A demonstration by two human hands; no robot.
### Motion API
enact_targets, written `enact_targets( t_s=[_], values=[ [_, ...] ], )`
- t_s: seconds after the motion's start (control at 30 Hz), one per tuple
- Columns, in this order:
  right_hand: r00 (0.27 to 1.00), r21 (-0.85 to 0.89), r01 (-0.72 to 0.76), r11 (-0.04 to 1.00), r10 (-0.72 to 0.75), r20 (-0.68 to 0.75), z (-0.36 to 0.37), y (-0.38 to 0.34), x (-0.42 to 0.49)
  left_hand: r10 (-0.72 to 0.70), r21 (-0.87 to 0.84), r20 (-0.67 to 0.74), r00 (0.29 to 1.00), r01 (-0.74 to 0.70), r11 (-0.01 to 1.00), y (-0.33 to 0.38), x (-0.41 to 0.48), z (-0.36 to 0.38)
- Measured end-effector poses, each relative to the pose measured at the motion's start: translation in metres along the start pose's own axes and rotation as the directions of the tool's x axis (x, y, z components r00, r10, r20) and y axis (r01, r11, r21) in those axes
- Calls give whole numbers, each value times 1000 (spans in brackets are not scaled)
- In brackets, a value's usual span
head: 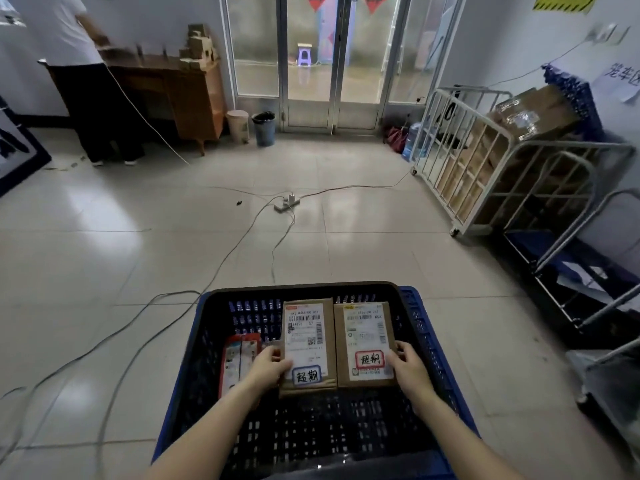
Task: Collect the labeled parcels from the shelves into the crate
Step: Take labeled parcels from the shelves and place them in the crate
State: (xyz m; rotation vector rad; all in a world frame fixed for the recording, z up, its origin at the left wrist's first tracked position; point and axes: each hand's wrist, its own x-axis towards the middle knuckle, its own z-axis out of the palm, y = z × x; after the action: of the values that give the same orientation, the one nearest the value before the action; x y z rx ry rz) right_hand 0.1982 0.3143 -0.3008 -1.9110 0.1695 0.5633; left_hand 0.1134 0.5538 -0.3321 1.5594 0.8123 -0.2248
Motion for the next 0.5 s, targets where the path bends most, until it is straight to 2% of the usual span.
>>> enact_targets(
  t_s=[0.23, 0.5],
  values=[
    [989, -63, -149, 987, 149, -11, 19, 34, 81, -164, 63, -3, 986, 164, 984, -18, 70, 24],
    [970, -91, -237, 967, 230, -81, 28, 64, 131, -230, 116, 8, 973, 228, 967, -24, 110, 45]
  ],
)
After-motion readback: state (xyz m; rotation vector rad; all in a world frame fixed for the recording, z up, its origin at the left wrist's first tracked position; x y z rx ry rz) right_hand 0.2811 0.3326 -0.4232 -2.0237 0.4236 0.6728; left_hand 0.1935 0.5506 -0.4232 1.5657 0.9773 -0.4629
